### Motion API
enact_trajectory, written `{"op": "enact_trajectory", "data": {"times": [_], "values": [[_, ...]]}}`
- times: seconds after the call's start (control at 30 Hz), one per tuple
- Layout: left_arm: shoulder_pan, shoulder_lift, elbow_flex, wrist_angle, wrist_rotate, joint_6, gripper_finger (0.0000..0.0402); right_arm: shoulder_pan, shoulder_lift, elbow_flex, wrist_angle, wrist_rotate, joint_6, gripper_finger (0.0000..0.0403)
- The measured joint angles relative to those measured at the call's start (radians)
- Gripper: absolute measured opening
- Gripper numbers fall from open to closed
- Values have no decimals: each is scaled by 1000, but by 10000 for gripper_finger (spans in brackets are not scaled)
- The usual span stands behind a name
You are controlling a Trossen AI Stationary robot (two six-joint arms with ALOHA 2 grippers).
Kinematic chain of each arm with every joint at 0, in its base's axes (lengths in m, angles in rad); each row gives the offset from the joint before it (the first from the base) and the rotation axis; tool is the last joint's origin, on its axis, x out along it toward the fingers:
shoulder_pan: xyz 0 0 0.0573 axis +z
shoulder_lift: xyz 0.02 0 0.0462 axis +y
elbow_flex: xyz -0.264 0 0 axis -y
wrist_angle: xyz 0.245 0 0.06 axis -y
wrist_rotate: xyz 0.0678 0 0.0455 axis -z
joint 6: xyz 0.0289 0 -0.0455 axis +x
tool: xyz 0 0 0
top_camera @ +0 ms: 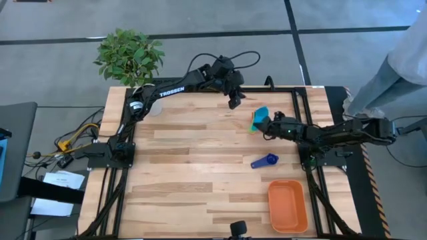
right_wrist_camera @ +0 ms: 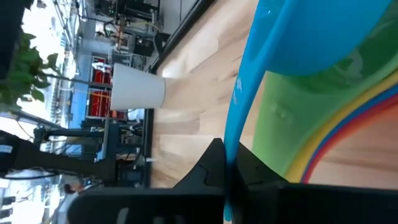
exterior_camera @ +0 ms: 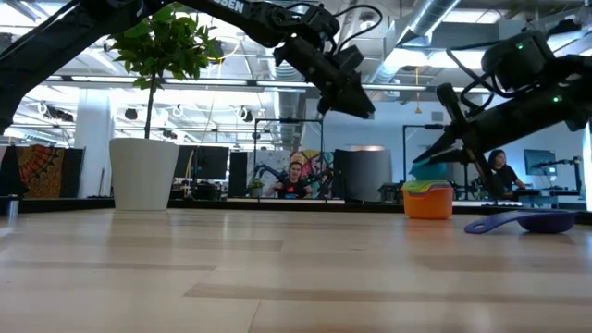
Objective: Nest measuring cups in basket
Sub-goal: Stack the light blue measuring cup on top of the green measuring cup
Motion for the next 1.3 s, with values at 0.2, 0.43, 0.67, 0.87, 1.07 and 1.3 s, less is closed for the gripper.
{"op": "enact_trajectory", "data": {"times": [0.2,0.43,0.67,0.87,1.07,1.3], "values": [[0,0,0,10,1,-14,136,18,0,0,-24,-5,17,47],[0,0,0,-24,-2,-17,136,3,0,0,-33,-6,65,125],[0,0,0,-71,-24,-17,136,-6,-12,1,48,-80,181,173],[0,0,0,-54,-24,-18,136,-5,-12,31,-58,-145,236,168],[0,0,0,-61,-23,-51,136,13,-12,35,-105,-167,252,149],[-3,0,0,-98,-23,-48,136,36,-12,36,-73,-213,265,137]]}}
